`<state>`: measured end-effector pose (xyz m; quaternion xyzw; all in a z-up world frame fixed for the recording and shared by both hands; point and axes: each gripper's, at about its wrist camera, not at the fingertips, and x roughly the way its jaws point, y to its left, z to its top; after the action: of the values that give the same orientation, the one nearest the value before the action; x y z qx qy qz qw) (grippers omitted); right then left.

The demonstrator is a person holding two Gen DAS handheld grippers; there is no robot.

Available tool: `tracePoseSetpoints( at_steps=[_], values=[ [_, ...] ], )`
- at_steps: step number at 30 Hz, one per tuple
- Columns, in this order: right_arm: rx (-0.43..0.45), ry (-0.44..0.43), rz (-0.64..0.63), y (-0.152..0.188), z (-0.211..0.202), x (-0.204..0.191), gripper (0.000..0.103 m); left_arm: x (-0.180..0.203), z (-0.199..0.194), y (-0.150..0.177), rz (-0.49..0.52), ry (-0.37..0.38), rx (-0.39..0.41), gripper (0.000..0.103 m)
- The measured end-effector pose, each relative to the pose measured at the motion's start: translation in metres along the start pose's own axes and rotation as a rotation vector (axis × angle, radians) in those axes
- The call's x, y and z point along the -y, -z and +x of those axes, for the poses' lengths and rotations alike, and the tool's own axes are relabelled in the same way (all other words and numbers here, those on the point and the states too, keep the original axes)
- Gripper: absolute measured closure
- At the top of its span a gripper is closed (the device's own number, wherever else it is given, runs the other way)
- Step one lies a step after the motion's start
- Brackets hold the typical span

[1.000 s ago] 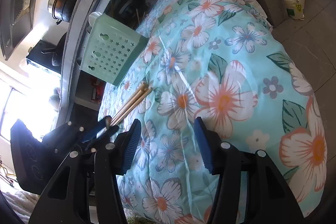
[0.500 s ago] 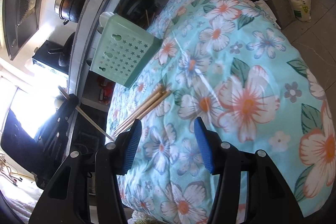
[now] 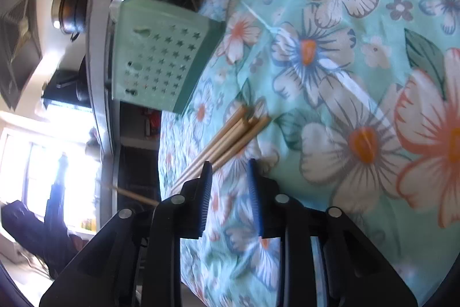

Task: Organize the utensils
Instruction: 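Raise the chopstick upright with the left gripper while the right grasps another chopstick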

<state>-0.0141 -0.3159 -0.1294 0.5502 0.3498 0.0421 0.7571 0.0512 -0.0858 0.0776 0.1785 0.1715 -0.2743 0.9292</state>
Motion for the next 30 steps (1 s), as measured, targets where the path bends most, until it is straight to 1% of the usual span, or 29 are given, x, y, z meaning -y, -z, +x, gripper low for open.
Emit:
tracePoseSetpoints(
  at_steps=[5, 7, 10, 12, 14, 20, 23, 25, 27, 30],
  values=[
    [0.044, 0.008, 0.078, -0.012, 0.011, 0.005, 0.091, -0.015, 0.001, 0.003, -0.055, 0.011, 0.008, 0.098],
    [0.061, 0.011, 0.085, -0.015, 0.013, 0.006, 0.095, -0.018, 0.002, 0.003, -0.068, 0.017, 0.011, 0.098],
    [0.085, 0.017, 0.086, -0.017, 0.017, 0.004, 0.096, -0.019, 0.003, 0.005, -0.076, 0.021, 0.015, 0.098],
    [0.092, 0.015, 0.084, -0.02, 0.017, 0.006, 0.099, -0.019, 0.003, 0.006, -0.082, 0.023, 0.017, 0.098],
    [0.096, 0.016, 0.088, -0.019, 0.015, 0.006, 0.1, -0.02, 0.003, 0.006, -0.084, 0.025, 0.019, 0.098],
    [0.107, 0.019, 0.112, -0.011, -0.008, 0.007, 0.1, -0.023, 0.004, 0.008, -0.091, 0.034, 0.027, 0.098],
    [0.099, -0.002, 0.141, -0.016, -0.009, 0.012, 0.096, -0.022, 0.004, 0.008, -0.093, 0.033, 0.022, 0.098],
    [0.101, -0.018, 0.187, -0.02, -0.008, 0.019, 0.094, -0.023, 0.003, 0.007, -0.096, 0.036, 0.021, 0.098],
    [0.099, -0.046, 0.215, -0.023, -0.008, 0.022, 0.086, -0.023, 0.003, 0.007, -0.096, 0.035, 0.022, 0.098],
    [0.093, -0.061, 0.216, -0.021, -0.01, 0.018, 0.084, -0.023, 0.004, 0.007, -0.096, 0.036, 0.022, 0.098]
  ],
)
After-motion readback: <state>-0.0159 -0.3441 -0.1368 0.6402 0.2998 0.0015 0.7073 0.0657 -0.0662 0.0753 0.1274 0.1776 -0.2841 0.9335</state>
